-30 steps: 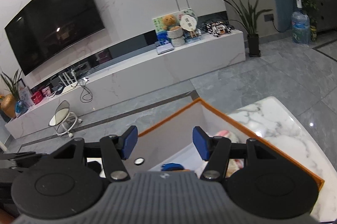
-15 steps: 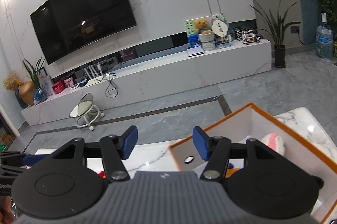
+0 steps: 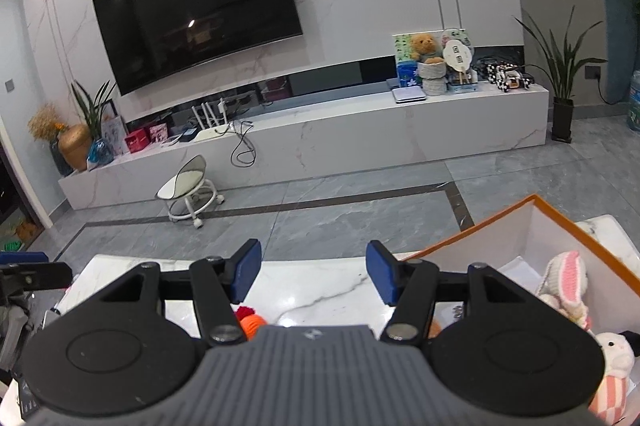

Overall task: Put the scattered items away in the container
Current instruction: 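Move both open tools back over the table toward the pink items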

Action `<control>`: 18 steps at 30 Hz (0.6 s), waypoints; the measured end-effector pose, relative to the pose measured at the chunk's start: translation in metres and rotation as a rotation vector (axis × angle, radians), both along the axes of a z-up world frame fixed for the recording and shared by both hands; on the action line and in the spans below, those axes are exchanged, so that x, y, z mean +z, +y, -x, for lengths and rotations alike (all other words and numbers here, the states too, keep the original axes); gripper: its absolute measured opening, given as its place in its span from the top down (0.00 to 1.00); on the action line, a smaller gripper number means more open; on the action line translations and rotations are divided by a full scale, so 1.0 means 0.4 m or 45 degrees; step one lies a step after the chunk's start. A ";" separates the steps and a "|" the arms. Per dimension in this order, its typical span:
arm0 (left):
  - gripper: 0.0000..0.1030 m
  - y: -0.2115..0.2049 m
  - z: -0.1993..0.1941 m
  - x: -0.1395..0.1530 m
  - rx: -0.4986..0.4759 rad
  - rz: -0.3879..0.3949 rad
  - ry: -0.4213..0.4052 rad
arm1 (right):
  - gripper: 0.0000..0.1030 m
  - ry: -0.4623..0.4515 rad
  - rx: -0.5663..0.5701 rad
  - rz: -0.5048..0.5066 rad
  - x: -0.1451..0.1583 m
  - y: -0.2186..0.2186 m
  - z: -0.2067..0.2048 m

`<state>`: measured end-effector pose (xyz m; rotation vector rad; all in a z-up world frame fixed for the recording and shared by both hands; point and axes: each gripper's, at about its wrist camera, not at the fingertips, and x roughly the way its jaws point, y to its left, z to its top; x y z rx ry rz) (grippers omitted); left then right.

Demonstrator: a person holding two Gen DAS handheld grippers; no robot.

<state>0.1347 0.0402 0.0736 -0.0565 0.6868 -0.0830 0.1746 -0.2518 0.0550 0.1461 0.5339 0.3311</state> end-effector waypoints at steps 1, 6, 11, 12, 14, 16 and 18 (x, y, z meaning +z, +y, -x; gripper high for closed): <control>0.15 0.015 0.009 -0.008 0.014 0.004 0.000 | 0.40 0.002 0.007 0.008 -0.003 0.008 0.002; 0.14 0.100 0.056 -0.085 0.090 0.056 0.051 | 0.40 0.021 0.039 0.039 -0.022 0.045 0.001; 0.14 0.181 0.122 -0.140 0.103 0.134 0.049 | 0.40 0.031 0.074 0.071 -0.036 0.082 0.002; 0.15 0.194 0.130 -0.149 0.095 0.134 0.060 | 0.40 0.033 0.079 0.078 -0.039 0.089 0.003; 0.14 0.213 0.141 -0.166 0.093 0.115 0.089 | 0.40 0.037 0.083 0.088 -0.045 0.097 0.001; 0.14 0.227 0.153 -0.182 0.095 0.100 0.113 | 0.40 0.042 0.083 0.099 -0.052 0.105 0.001; 0.14 0.236 0.166 -0.199 0.094 0.094 0.131 | 0.40 0.051 0.090 0.115 -0.060 0.112 0.000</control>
